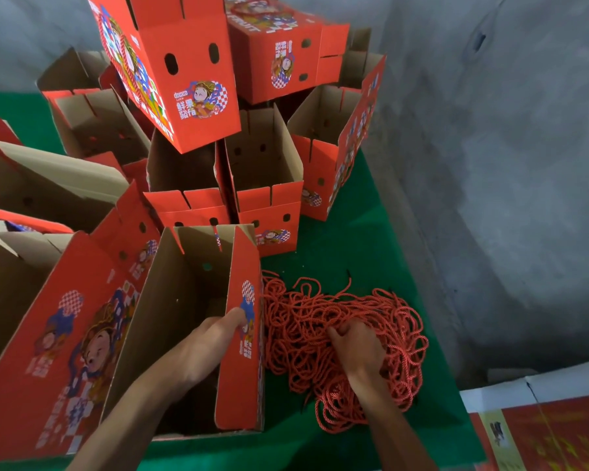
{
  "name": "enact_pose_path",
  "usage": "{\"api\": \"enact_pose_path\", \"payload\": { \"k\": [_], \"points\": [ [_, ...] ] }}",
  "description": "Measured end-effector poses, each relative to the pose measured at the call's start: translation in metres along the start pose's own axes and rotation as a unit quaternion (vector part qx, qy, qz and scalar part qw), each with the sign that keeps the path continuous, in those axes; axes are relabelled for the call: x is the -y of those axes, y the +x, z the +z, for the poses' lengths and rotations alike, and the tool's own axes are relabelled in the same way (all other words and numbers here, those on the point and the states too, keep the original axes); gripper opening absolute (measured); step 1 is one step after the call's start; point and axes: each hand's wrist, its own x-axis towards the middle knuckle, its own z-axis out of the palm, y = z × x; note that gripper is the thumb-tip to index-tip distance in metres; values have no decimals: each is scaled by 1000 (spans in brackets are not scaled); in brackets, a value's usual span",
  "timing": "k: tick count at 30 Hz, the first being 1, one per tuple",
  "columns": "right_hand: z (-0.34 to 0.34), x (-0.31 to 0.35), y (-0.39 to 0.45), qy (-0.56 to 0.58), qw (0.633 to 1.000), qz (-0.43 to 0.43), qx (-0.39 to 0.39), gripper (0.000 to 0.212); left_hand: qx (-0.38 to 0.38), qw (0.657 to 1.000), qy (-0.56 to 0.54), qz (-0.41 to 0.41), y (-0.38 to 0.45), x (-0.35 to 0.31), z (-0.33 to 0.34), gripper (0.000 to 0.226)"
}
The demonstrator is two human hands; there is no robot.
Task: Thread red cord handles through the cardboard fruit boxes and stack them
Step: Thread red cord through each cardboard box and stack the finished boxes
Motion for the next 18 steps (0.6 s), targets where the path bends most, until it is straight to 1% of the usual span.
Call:
{"api": "enact_pose_path", "payload": {
  "k": [3,4,5,6,7,8,9,10,11,12,14,15,16,17,18],
  "points": [
    [0,-1,-2,51,999,1,7,25,-23,1000,0,-5,3,2,-4,21],
    [-2,0,-4,103,995,5,14,20,-11,1000,5,-2,-2,2,-5,21],
    [-4,1,-8,180,983,13,20,16,-6,1000,18,-10,-3,2,-4,21],
    [-7,3,-14,273,961,24,28,14,-11,1000,18,-19,-4,-3,-3,20],
    [-9,5,-22,365,929,38,44,12,-26,1000,-2,-12,-5,-1,-3,20],
    [-12,10,-32,443,892,51,69,12,-27,999,5,-18,-5,-4,-1,19],
    [-13,15,-42,507,854,57,101,13,-55,998,-6,-10,0,-8,1,18],
    [-12,20,-51,547,825,49,129,15,-90,996,13,-4,2,-12,3,26],
    [-11,25,-59,567,809,33,151,17,-99,993,54,-18,1,-22,11,33],
    [-9,31,-67,573,802,15,168,19,-101,992,70,-28,2,-31,15,36],
    [-5,42,-78,582,789,-9,198,19,-92,994,53,-33,-2,-38,20,31],
    [-3,48,-82,587,783,-17,208,17,-97,994,6,-52,-10,-41,22,30],
    [-1,53,-87,586,781,-27,215,17,-110,992,-39,-53,-14,-42,24,35],
    [0,57,-92,587,778,-36,220,18,-99,987,-107,-67,-20,-40,26,39],
    [1,59,-96,582,781,-42,225,16,-78,985,-136,-71,-18,-38,26,40]
  ]
}}
